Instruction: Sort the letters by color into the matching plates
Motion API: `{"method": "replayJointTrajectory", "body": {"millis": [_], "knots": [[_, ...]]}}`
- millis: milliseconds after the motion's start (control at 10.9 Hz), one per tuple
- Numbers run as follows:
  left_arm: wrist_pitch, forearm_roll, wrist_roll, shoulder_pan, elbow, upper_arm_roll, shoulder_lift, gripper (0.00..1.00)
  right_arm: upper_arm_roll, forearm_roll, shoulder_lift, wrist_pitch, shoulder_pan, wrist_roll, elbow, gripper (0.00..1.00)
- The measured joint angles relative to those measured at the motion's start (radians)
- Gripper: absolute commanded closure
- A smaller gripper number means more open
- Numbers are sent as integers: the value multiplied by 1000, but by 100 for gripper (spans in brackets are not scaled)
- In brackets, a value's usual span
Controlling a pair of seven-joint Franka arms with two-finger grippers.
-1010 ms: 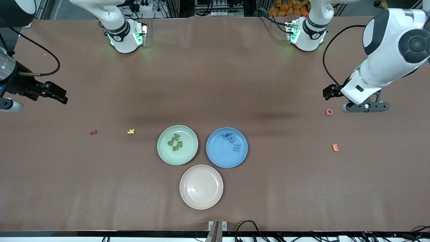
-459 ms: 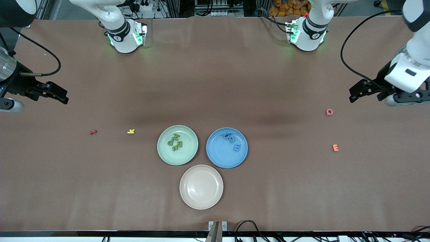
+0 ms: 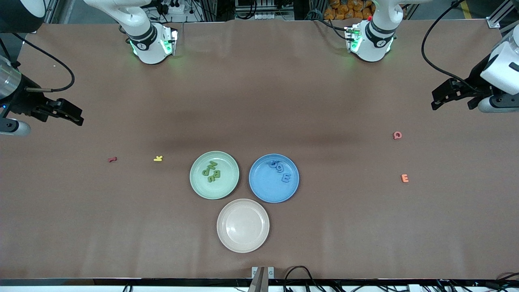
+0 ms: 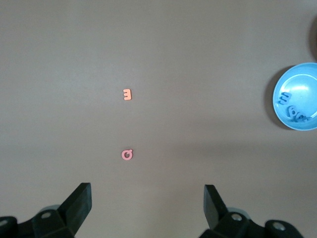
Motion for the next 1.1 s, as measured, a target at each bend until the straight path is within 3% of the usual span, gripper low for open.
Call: {"method": "replayJointTrajectory", "body": {"millis": [1102], "knots": [[-31, 2, 46, -1, 49, -9, 26, 0, 0, 0, 0, 0, 1, 0, 0, 0]]}}
